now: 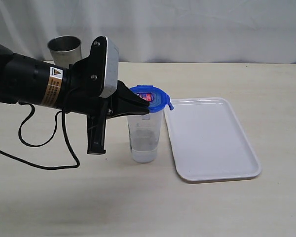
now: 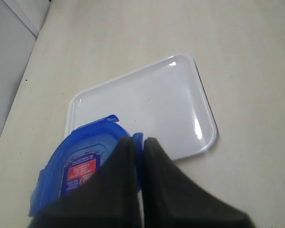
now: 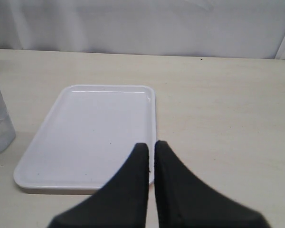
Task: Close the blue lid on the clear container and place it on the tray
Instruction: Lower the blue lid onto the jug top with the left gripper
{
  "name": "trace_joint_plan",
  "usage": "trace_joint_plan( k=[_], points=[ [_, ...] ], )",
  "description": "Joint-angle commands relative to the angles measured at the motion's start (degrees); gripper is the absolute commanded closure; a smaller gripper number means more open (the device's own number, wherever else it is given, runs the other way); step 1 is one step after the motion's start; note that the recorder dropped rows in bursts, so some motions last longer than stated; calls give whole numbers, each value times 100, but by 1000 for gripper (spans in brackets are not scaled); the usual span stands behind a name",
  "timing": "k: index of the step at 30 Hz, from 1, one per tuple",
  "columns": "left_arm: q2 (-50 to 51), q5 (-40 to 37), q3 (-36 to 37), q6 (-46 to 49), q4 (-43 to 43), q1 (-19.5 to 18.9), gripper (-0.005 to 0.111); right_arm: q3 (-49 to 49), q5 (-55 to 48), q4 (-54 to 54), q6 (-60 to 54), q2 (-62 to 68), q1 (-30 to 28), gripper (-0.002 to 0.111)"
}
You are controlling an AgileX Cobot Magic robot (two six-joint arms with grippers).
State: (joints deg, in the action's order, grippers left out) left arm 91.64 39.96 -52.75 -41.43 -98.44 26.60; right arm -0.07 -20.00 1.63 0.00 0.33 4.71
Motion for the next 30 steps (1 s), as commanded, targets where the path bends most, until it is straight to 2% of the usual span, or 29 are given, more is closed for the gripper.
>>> trace_joint_plan(
  k=[1,10,17,23,27,30],
  points=[
    [6,-56,28,-145,59,14,107,7,35,4,0,-33,15,104],
    [6,-56,28,-405,19,14,107,7,35,4,0,-33,15,104],
    [6,314,28,-431,-136,14,107,7,35,4,0,-33,15,104],
    [6,225,28,-695,-150,14,106,7,35,4,0,-33,15,104],
    [6,43,28,-683,-150,14,99,7,35,4,0,-33,15,104],
    [6,-21,28,-740,-150,14,90,7,35,4,0,-33,15,104]
  ],
)
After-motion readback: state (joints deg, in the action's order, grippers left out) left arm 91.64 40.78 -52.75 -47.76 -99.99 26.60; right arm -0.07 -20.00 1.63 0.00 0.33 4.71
